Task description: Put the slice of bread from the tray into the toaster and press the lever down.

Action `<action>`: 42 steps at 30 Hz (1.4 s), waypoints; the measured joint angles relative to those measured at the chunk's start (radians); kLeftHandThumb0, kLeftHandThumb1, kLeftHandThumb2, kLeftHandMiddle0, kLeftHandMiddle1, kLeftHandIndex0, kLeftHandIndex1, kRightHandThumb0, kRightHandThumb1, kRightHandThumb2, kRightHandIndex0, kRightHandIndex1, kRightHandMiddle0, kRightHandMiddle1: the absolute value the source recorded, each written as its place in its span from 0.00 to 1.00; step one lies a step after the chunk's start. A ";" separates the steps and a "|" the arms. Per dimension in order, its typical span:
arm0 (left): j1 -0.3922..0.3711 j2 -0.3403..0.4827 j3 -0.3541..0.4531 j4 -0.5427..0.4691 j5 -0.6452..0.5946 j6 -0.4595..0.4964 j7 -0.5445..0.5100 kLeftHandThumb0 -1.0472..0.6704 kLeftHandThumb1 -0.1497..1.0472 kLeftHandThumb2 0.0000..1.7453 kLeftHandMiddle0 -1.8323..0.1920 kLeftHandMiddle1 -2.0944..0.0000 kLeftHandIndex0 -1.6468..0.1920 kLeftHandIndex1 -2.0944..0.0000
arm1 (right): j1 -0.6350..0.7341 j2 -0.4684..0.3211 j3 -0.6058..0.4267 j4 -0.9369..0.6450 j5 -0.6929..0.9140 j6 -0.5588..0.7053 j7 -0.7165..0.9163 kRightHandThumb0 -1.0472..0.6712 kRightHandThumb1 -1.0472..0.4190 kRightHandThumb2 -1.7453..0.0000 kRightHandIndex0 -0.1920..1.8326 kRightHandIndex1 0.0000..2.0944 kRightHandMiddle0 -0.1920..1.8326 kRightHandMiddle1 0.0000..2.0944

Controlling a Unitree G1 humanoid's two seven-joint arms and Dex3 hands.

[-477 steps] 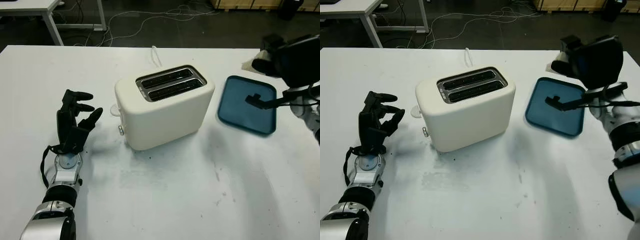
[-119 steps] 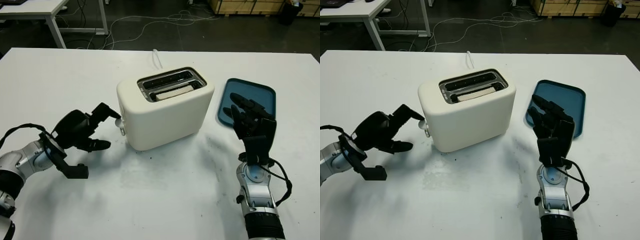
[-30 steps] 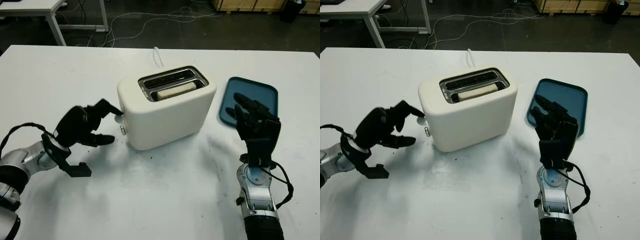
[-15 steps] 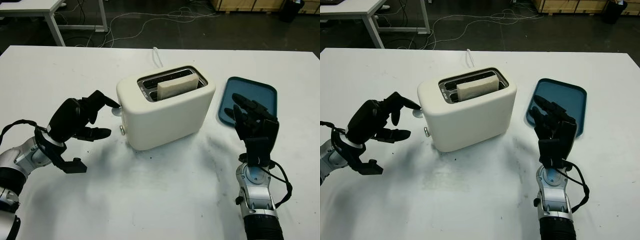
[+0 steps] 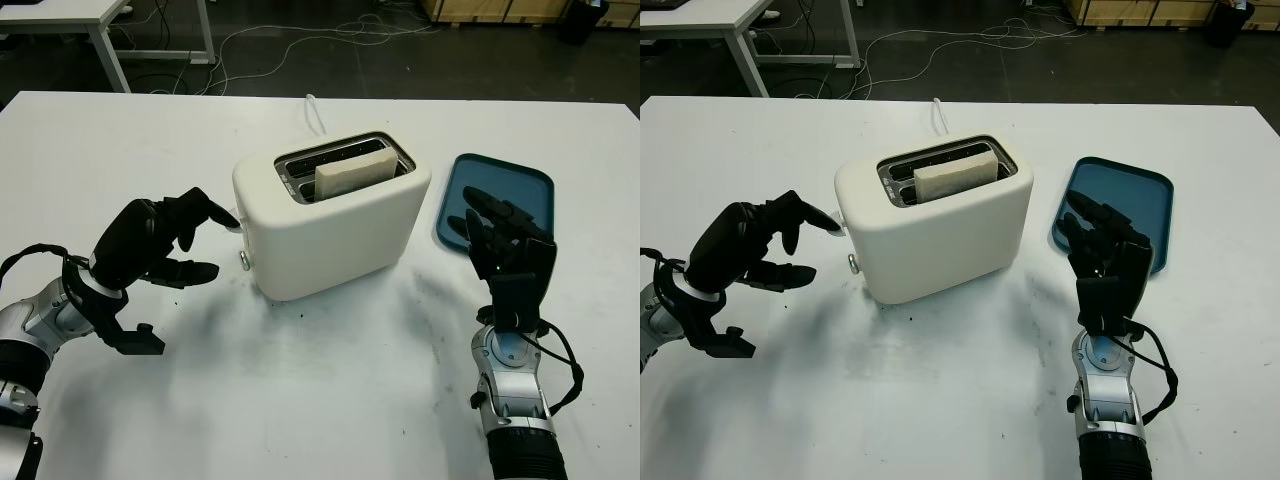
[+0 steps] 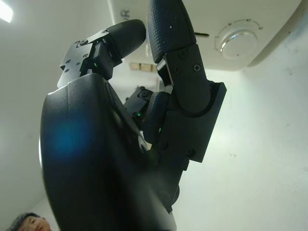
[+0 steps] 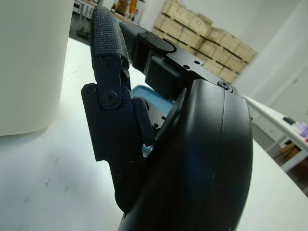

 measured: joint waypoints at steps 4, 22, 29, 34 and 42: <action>-0.008 0.002 0.000 0.000 0.010 -0.008 -0.025 0.11 0.89 0.41 0.48 0.17 0.76 0.38 | 0.000 0.000 0.000 0.000 0.000 0.000 -0.002 0.19 0.09 0.90 0.69 0.00 0.62 0.00; -0.044 0.007 -0.020 0.020 0.043 0.048 -0.075 0.11 0.89 0.43 0.39 0.17 0.78 0.32 | 0.000 0.000 -0.001 -0.001 0.001 0.000 -0.001 0.18 0.09 0.91 0.70 0.00 0.62 0.00; -0.044 0.005 -0.027 0.037 0.051 0.052 -0.052 0.11 0.89 0.45 0.38 0.17 0.79 0.30 | 0.001 0.000 0.000 -0.001 0.000 -0.001 -0.001 0.18 0.09 0.90 0.69 0.00 0.62 0.00; -0.044 -0.002 -0.042 0.060 0.079 0.061 -0.022 0.10 0.89 0.45 0.38 0.17 0.79 0.29 | 0.002 0.000 0.000 -0.001 0.000 -0.001 -0.001 0.19 0.09 0.90 0.69 0.00 0.62 0.00; -0.067 -0.015 -0.091 0.111 0.116 0.111 0.006 0.09 0.89 0.45 0.34 0.17 0.76 0.26 | 0.002 0.000 0.003 -0.001 0.000 -0.004 -0.001 0.20 0.09 0.90 0.69 0.00 0.61 0.00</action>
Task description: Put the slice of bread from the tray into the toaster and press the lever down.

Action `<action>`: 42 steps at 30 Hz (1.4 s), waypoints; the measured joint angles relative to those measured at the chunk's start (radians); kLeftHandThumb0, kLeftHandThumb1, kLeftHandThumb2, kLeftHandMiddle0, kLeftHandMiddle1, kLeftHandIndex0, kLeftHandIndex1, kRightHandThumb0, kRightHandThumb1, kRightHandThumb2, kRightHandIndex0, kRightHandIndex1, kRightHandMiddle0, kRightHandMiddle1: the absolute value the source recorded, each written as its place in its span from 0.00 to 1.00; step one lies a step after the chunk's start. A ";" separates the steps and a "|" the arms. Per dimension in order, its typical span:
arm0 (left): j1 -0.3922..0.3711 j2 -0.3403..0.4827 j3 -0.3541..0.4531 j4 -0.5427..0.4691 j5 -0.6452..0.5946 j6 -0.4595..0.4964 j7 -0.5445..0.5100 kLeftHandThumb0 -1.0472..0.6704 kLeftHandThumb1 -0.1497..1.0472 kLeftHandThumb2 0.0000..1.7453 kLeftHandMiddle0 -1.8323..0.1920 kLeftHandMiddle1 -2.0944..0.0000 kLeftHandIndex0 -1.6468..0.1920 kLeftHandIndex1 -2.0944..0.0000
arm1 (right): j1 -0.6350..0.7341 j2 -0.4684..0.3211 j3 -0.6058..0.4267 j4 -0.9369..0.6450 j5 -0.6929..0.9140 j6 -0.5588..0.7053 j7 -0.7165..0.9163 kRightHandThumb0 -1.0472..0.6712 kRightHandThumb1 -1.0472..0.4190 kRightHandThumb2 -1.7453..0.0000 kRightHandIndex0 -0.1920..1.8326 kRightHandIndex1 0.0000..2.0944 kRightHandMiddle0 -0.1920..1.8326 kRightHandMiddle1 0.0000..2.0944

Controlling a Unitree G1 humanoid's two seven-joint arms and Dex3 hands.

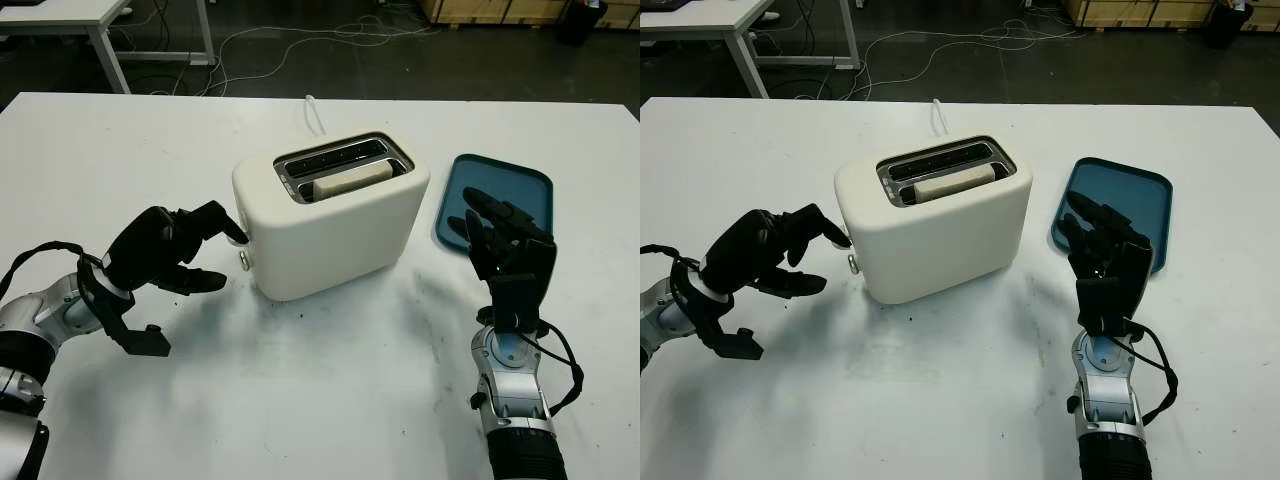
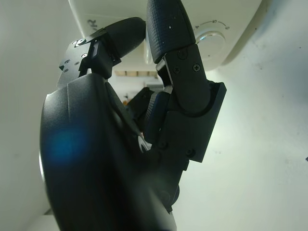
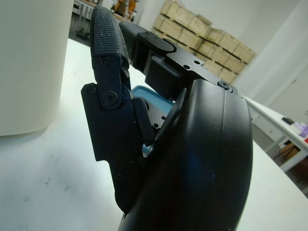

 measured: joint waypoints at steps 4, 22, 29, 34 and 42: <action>-0.011 -0.019 -0.033 0.034 0.009 0.010 0.058 0.08 0.89 0.46 0.31 0.17 0.72 0.28 | 0.003 0.000 0.002 -0.001 0.000 -0.001 0.001 0.20 0.09 0.90 0.68 0.00 0.61 0.00; -0.012 -0.069 -0.092 0.136 -0.123 0.015 0.010 0.05 0.89 0.39 0.34 0.17 0.56 0.42 | 0.009 -0.001 0.001 -0.003 0.000 -0.047 0.009 0.19 0.09 0.89 0.68 0.00 0.61 0.00; 0.000 -0.086 -0.092 0.149 -0.151 0.015 0.010 0.05 0.89 0.37 0.32 0.23 0.50 0.49 | 0.020 -0.001 0.001 -0.013 -0.001 -0.047 0.011 0.19 0.09 0.90 0.68 0.00 0.61 0.00; 0.013 -0.135 -0.092 0.199 -0.211 0.015 0.010 0.04 0.89 0.33 0.40 0.54 0.39 0.61 | 0.031 -0.001 0.002 -0.030 -0.002 -0.047 0.011 0.18 0.09 0.89 0.67 0.00 0.60 0.00; 0.017 -0.162 -0.098 0.230 -0.254 0.015 0.010 0.03 0.89 0.33 0.40 0.61 0.35 0.68 | 0.036 -0.003 0.002 -0.036 -0.003 -0.047 0.013 0.18 0.09 0.89 0.68 0.00 0.61 0.00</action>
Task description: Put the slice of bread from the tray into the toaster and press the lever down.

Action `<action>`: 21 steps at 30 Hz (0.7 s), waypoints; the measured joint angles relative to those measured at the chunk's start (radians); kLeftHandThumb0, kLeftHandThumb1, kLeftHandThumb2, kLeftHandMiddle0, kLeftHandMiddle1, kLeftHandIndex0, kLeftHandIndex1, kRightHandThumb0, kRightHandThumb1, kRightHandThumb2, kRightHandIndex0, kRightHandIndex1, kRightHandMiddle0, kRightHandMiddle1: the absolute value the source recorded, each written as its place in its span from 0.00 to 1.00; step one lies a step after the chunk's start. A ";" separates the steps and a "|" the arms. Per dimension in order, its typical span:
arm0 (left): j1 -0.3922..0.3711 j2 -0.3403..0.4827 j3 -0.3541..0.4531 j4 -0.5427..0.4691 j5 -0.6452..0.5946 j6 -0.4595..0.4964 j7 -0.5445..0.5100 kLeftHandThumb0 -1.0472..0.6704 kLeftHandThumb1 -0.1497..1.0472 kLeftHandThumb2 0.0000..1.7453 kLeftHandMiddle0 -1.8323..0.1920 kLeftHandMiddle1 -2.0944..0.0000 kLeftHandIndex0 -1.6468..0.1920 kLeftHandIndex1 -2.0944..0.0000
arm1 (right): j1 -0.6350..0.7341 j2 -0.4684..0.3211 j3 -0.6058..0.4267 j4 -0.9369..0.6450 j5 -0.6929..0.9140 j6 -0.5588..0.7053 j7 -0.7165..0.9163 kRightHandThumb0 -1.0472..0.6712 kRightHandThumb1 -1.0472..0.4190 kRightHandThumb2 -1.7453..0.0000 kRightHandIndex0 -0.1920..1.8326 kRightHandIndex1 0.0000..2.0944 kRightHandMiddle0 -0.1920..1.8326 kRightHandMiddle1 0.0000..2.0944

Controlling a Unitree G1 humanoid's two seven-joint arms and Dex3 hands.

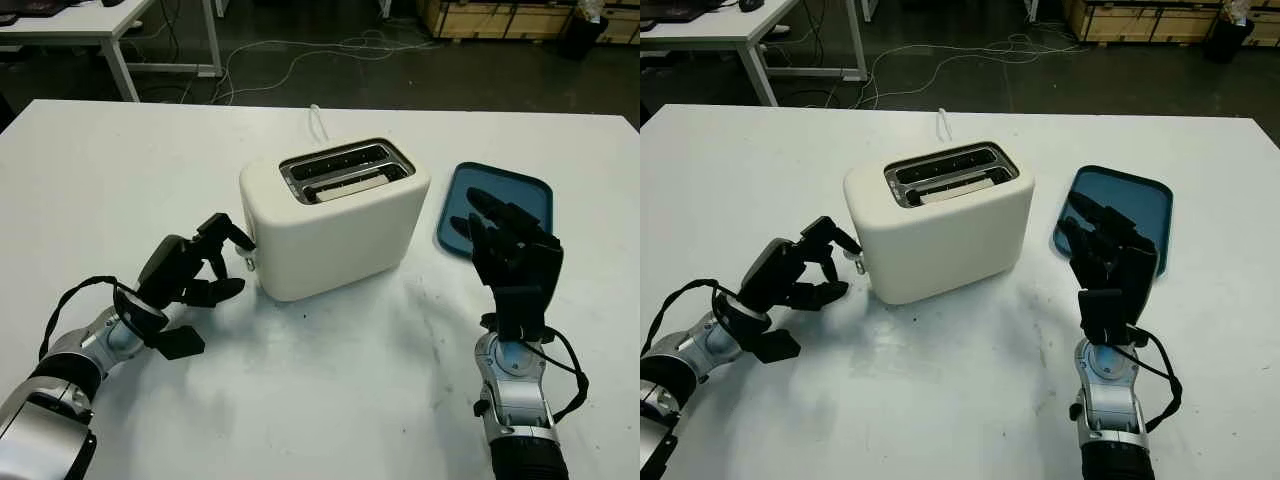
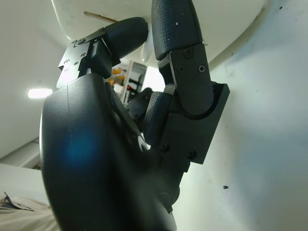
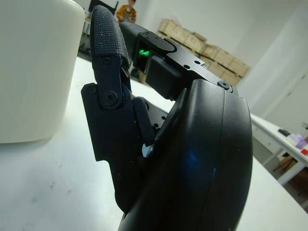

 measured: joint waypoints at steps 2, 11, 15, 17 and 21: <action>-0.001 0.000 -0.006 0.001 -0.007 0.000 0.000 0.03 0.89 0.33 0.41 0.62 0.34 0.70 | 0.000 0.000 0.000 0.000 0.000 0.000 0.003 0.18 0.09 0.89 0.67 0.00 0.60 0.00; -0.009 0.004 -0.029 0.006 -0.024 0.000 0.000 0.02 0.89 0.33 0.40 0.63 0.31 0.72 | 0.000 0.000 0.000 0.000 0.000 0.000 0.004 0.19 0.09 0.89 0.67 0.00 0.60 0.00; -0.015 0.010 -0.038 0.006 -0.024 0.000 0.000 0.03 0.89 0.33 0.40 0.62 0.31 0.73 | 0.000 0.000 0.000 0.000 0.000 0.000 0.004 0.19 0.09 0.89 0.67 0.00 0.60 0.00; -0.019 0.014 -0.045 0.006 -0.024 0.000 0.000 0.02 0.89 0.33 0.40 0.62 0.31 0.72 | 0.000 0.000 0.000 0.000 0.000 0.000 0.004 0.19 0.09 0.89 0.67 0.00 0.61 0.00; -0.031 0.025 -0.063 0.006 -0.024 0.000 -0.003 0.02 0.89 0.27 0.33 0.67 0.26 0.79 | 0.000 0.000 0.000 0.000 0.000 0.000 0.004 0.19 0.09 0.89 0.68 0.00 0.61 0.00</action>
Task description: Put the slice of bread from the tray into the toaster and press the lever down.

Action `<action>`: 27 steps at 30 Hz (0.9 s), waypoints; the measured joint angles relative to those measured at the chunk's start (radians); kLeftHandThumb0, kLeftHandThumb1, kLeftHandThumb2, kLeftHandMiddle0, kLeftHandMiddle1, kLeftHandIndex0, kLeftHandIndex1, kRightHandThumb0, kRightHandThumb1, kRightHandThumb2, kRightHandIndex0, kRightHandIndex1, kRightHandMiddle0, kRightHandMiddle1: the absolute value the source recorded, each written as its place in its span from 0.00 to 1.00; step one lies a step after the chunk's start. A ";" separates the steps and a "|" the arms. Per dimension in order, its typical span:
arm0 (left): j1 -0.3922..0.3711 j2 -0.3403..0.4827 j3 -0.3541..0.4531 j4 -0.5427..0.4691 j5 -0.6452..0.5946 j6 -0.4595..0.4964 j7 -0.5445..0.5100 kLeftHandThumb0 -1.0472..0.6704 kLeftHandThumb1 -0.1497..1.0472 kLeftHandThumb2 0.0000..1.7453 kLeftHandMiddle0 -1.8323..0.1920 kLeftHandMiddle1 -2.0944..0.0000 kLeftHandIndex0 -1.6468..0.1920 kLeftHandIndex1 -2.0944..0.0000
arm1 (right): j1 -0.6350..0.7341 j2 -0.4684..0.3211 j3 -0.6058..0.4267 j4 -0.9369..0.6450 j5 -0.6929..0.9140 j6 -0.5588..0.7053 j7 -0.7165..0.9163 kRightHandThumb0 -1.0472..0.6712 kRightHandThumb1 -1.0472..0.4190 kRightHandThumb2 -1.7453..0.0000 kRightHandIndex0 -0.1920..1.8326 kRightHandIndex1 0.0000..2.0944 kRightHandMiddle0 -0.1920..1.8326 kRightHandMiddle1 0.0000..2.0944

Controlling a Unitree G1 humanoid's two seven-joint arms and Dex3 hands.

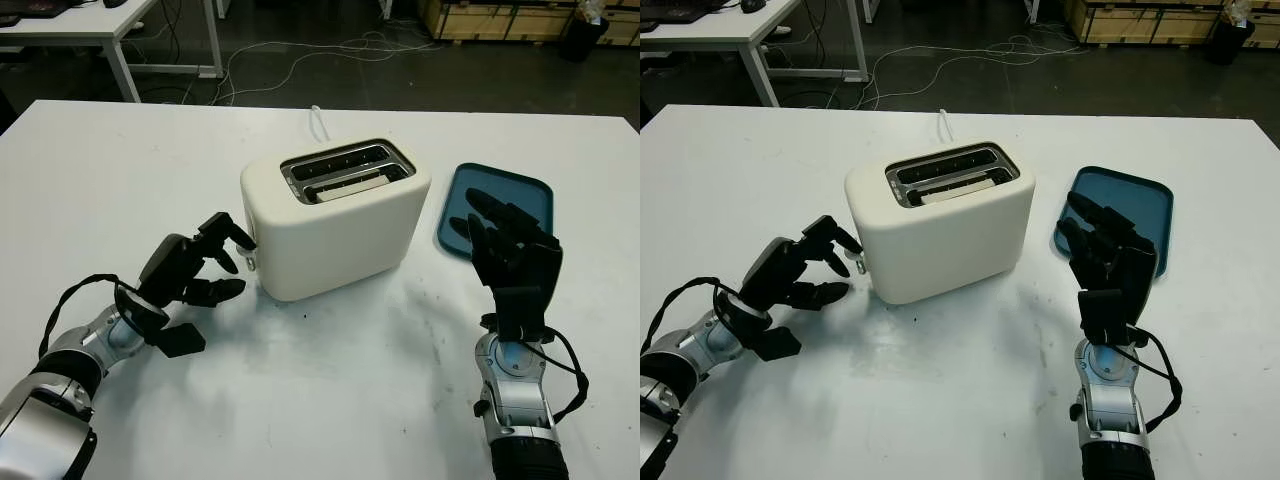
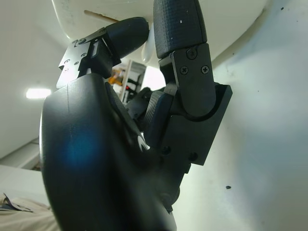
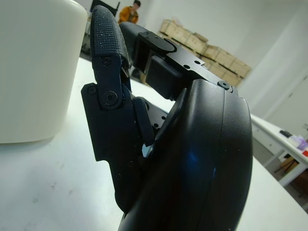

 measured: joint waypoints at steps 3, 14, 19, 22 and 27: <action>-0.015 0.005 -0.013 0.002 0.000 0.000 -0.005 0.02 0.89 0.28 0.29 0.75 0.22 0.87 | 0.000 0.000 0.000 0.000 0.000 0.000 0.000 0.19 0.09 0.90 0.68 0.00 0.61 0.00; -0.047 0.011 -0.010 0.007 -0.042 0.000 -0.061 0.05 0.89 0.35 0.22 0.41 0.32 0.75 | -0.001 0.000 0.000 0.001 0.002 0.000 0.003 0.19 0.09 0.89 0.68 0.00 0.61 0.00; -0.033 0.017 0.005 -0.014 -0.042 0.004 -0.061 0.05 0.89 0.36 0.25 0.24 0.47 0.54 | -0.007 -0.002 0.000 0.007 0.002 0.000 0.003 0.19 0.09 0.89 0.68 0.00 0.61 0.00; -0.017 0.023 0.021 -0.045 -0.029 0.016 -0.052 0.07 0.89 0.37 0.27 0.18 0.52 0.47 | -0.011 -0.003 -0.001 0.022 0.003 0.000 0.005 0.19 0.09 0.89 0.68 0.00 0.61 0.00; -0.002 0.043 0.046 -0.104 0.036 0.036 -0.011 0.06 0.89 0.40 0.28 0.17 0.58 0.38 | -0.012 -0.003 -0.002 0.028 0.004 -0.001 0.010 0.20 0.09 0.90 0.68 0.00 0.61 0.00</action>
